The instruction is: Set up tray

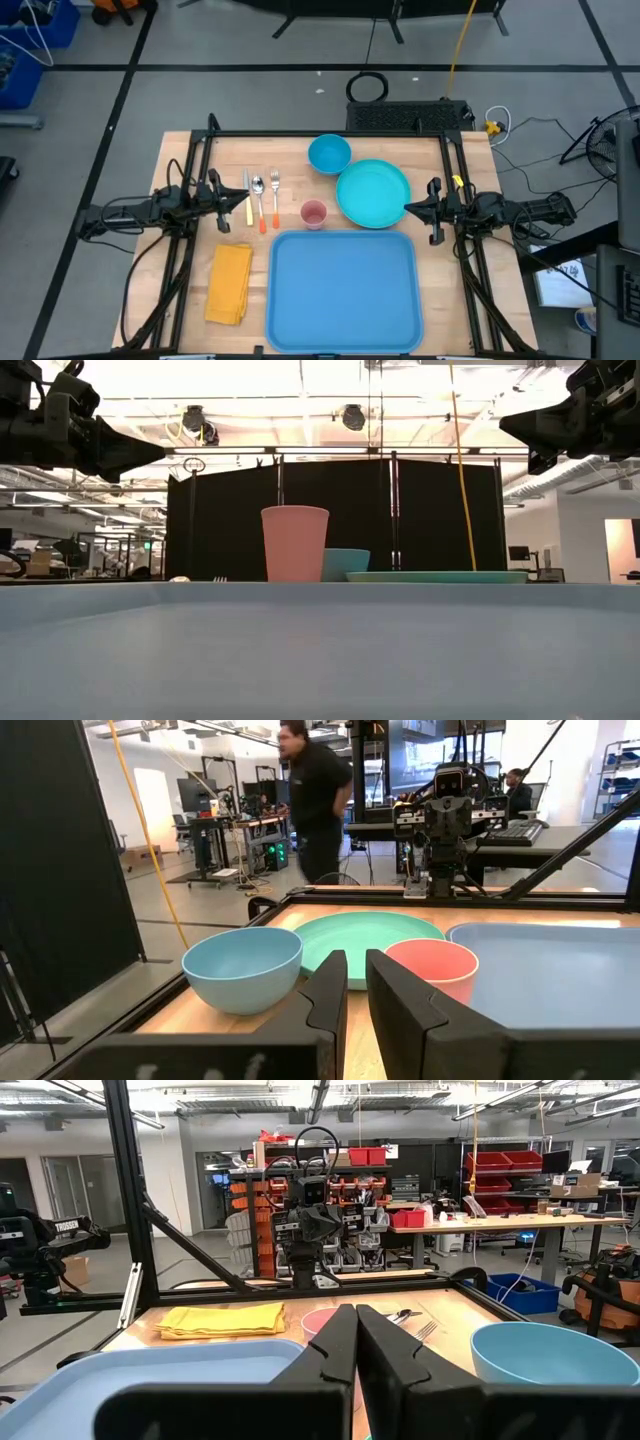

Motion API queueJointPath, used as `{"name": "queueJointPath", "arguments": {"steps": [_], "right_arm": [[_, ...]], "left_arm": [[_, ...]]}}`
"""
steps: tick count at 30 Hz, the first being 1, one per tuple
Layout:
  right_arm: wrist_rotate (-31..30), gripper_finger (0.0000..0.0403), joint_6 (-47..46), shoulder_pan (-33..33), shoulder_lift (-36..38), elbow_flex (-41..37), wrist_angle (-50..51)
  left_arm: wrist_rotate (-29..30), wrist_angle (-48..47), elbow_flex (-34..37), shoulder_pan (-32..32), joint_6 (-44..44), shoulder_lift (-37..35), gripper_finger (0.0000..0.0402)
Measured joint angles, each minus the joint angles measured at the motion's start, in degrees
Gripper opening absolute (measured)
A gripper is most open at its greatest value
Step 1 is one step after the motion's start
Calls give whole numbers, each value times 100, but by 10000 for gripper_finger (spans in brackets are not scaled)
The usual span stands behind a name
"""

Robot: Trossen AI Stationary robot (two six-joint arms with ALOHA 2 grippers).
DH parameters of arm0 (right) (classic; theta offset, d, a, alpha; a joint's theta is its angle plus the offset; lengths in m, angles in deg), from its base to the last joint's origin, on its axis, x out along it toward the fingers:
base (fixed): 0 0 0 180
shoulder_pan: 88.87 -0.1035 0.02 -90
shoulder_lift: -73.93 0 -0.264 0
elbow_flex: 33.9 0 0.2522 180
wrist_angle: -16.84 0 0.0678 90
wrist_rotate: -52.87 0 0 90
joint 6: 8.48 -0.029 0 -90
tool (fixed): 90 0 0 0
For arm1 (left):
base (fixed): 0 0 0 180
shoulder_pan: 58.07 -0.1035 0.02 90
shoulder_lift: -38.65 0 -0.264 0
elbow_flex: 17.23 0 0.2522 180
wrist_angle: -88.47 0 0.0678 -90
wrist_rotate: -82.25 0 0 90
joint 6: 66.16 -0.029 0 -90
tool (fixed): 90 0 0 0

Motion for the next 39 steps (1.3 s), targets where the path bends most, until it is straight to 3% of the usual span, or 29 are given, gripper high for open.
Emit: {"name": "queueJointPath", "arguments": {"steps": [18, 29, 39], "right_arm": [[2, 0, -161, 0, 0, 1, 0], [0, 0, -234, 2, 0, 0, 0], [-12, 0, 858, 1, -7, 1, -378]], "left_arm": [[3, 75, 4, 0, -402, -1, 47], [-132, 914, 4, 0, 933, 0, 47], [-194, 600, 4, 2, 1468, 2, 47]]}}
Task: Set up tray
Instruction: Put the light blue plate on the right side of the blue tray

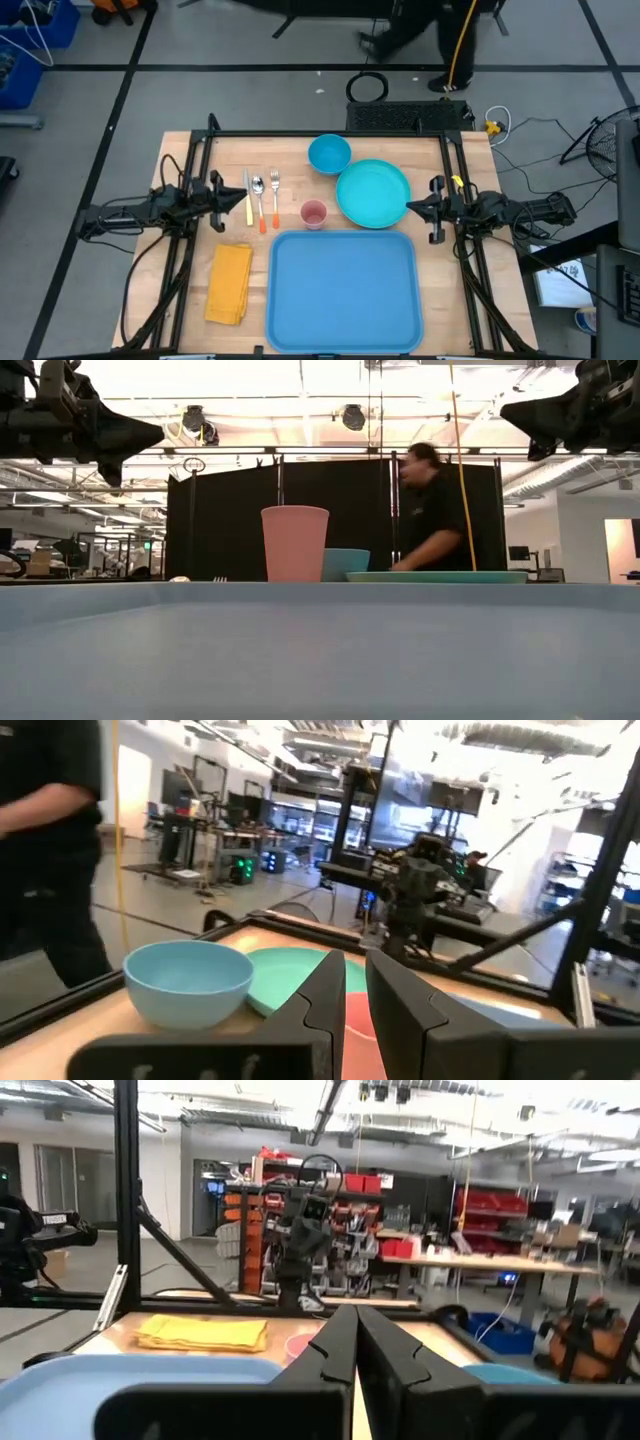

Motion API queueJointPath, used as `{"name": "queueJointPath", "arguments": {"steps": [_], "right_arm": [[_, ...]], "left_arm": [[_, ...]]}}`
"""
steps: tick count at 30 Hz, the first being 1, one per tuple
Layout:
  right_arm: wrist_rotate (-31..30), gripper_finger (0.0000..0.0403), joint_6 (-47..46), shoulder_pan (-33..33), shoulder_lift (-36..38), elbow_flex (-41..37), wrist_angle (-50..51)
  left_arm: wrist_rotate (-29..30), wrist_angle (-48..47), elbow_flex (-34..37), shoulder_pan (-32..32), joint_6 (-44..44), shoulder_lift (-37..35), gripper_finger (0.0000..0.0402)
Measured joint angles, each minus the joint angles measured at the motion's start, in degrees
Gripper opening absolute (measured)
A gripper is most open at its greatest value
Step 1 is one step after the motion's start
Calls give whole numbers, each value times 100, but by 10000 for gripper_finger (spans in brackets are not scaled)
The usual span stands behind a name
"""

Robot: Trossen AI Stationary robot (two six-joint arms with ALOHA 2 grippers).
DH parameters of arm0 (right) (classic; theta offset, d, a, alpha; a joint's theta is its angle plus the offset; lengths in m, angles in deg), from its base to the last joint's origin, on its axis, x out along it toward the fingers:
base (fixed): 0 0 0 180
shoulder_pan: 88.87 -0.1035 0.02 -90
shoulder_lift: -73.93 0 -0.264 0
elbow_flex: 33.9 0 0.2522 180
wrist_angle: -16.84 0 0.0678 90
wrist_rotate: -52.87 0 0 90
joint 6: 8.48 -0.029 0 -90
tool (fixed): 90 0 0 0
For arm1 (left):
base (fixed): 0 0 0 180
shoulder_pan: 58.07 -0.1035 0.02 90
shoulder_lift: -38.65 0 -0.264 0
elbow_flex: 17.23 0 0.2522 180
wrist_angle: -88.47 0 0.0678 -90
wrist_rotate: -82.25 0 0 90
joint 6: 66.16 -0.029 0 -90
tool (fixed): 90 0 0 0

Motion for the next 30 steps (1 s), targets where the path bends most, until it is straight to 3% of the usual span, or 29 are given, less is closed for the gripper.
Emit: {"name": "queueJointPath", "arguments": {"steps": [4, 10, 14, 18, 20, 24, 27, 30], "right_arm": [[-488, 0, 91, -1, -2, -1, -56], [-1895, 0, -605, 1, -276, 339, -245], [-2817, 0, -1053, -1, -1167, 1453, 618], [-3836, 0, -1714, 252, -2581, 2885, 2693], [-3723, 0, -2138, 626, -3304, 3715, 3532], [-2569, 0, -2555, 1831, -4764, 5024, 4937], [-1516, 0, -2240, 2866, -5741, 5573, 5480], [-409, 1, -1505, 3872, -6454, 5814, 5390]], "left_arm": [[67, -20, 0, -2, -209, 0, 47], [196, 5, 0, -2, -410, 0, 47], [197, 7, 0, -2, -390, 0, 47], [204, 59, 0, -2, -76, 0, 47], [235, 107, -2, -2, -77, 0, 47], [395, 173, -4, -2, -91, 0, 47], [469, 178, -4, -2, -115, 0, 47], [481, 182, -4, -2, -125, 0, 47]]}}
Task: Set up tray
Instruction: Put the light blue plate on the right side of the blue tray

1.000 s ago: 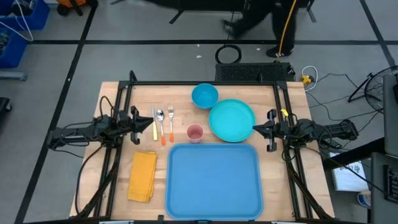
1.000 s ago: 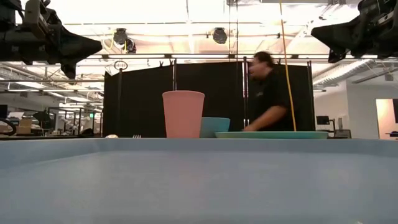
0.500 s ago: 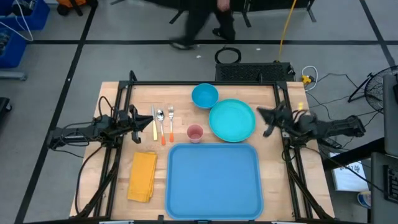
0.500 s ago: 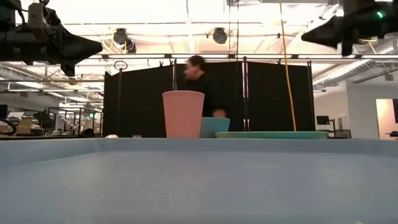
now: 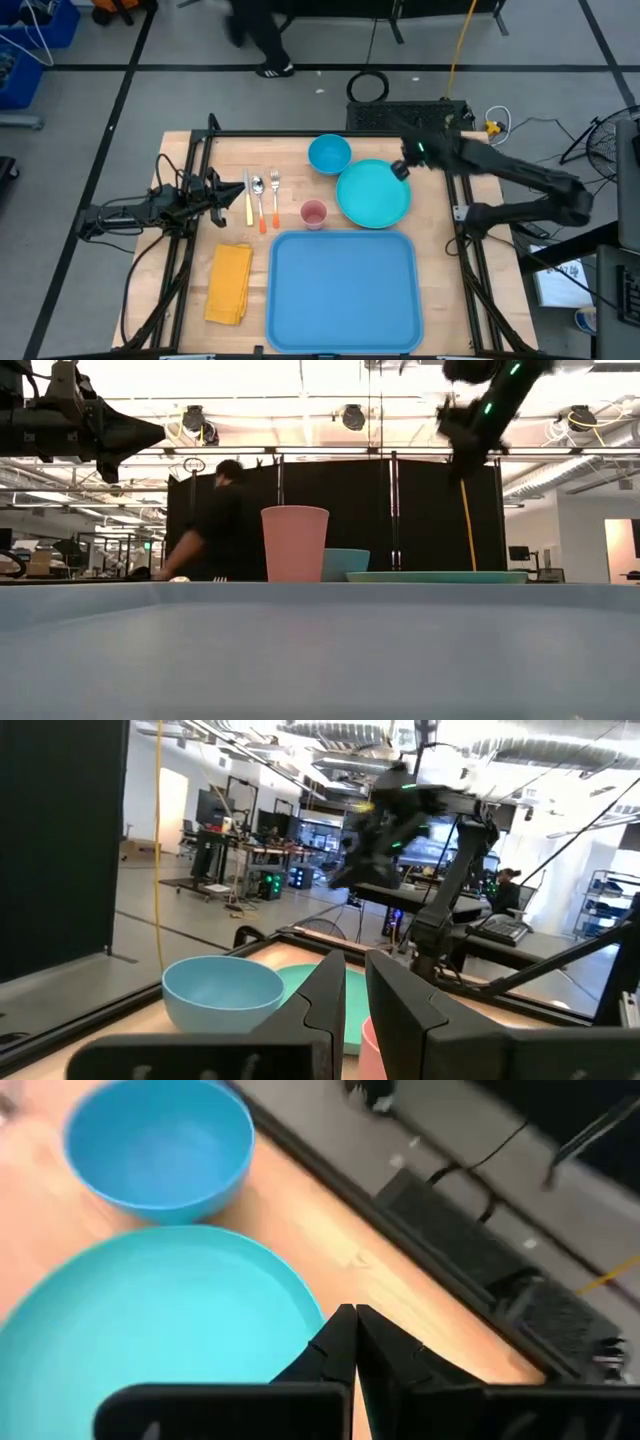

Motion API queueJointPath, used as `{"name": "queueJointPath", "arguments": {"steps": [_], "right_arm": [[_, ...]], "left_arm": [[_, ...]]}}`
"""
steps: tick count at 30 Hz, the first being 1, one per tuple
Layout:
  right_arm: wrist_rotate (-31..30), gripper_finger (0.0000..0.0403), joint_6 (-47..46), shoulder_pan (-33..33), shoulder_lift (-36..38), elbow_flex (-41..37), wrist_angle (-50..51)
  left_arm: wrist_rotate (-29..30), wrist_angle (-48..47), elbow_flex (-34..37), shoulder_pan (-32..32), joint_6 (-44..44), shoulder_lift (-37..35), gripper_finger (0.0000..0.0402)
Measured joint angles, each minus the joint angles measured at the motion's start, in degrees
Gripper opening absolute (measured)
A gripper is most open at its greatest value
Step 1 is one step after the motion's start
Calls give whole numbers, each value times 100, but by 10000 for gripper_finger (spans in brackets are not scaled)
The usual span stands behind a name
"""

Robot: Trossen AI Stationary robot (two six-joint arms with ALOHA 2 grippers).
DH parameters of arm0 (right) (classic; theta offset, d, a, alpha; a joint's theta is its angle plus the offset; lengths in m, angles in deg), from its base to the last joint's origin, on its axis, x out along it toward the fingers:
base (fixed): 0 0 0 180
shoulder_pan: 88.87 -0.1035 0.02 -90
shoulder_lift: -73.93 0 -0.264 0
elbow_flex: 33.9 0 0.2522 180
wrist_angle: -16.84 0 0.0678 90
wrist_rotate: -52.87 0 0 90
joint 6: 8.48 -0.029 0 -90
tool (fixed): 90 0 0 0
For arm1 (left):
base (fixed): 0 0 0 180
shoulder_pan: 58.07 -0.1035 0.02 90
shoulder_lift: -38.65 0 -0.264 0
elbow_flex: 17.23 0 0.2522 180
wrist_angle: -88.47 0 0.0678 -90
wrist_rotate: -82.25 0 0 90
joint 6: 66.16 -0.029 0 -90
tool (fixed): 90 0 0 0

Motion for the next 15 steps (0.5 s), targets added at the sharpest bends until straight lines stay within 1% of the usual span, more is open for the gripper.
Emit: {"name": "queueJointPath", "arguments": {"steps": [2, 4, 7, 9, 11, 15], "right_arm": [[788, 10, 215, 585, -440, 16, 75], [1150, 31, 297, 1000, -748, 22, 82], [1201, 81, 390, 1431, -1036, 49, 52], [1490, 123, 399, 1614, -1168, 40, 52], [1871, 165, 373, 1745, -1239, 44, -47], [1932, 237, 306, 1800, -1456, 47, 44]], "left_arm": [[8, -4, 0, 0, -3, 0, 47], [7, -7, 0, 0, -3, 0, 47], [2, -28, 0, 0, -1, 0, 47], [-31, -43, 0, 0, -1, 0, 47], [-33, -55, 0, 0, -1, 0, 47], [-33, -55, 0, 0, -1, 0, 47]]}}
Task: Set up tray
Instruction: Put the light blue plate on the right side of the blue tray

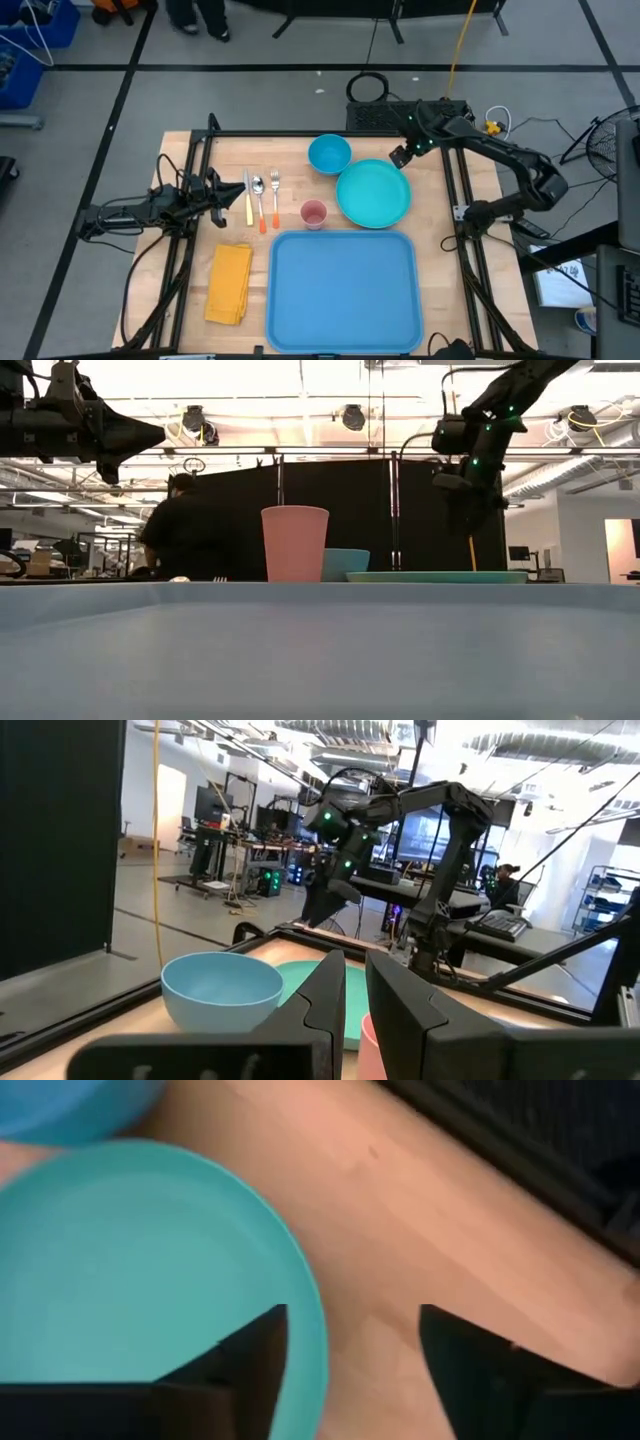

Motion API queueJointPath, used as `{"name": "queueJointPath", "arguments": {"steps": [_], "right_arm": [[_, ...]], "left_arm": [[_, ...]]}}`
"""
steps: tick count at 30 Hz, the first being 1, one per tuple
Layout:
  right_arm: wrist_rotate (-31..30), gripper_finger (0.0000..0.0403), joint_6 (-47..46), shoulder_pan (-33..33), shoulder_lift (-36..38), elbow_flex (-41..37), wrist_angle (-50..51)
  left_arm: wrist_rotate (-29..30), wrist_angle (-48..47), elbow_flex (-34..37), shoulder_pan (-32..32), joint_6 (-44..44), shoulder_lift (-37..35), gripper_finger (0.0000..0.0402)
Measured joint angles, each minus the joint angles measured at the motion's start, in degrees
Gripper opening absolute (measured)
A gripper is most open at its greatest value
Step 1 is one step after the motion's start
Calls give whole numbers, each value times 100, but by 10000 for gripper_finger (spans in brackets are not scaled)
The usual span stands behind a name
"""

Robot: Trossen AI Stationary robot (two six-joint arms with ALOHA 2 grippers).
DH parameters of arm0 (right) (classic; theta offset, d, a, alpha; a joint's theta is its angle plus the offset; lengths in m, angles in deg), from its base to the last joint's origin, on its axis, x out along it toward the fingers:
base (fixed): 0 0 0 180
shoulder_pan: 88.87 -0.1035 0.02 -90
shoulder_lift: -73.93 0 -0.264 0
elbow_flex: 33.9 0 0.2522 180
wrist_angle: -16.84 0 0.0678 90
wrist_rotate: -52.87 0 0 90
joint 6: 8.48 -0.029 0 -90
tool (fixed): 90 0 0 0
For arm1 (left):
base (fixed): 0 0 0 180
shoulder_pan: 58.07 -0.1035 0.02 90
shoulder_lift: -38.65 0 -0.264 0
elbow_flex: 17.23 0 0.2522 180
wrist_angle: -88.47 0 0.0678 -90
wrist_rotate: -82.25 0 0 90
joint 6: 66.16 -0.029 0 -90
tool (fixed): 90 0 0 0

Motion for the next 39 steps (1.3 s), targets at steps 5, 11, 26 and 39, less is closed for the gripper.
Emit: {"name": "queueJointPath", "arguments": {"steps": [5, 11, 26, 39], "right_arm": [[-17, 287, -44, -118, -368, 0, 140], [-42, 287, -61, -130, -922, -30, 146], [-157, 250, 87, -133, -1823, -82, 84], [-140, 28, 121, -134, -1745, -83, -42]], "left_arm": [[0, -12, 0, 0, 13, 0, 47], [0, -196, 0, 0, 115, 0, 47], [0, -230, 0, 0, 133, 0, 47], [0, -236, 0, 0, 133, 0, 47]]}}
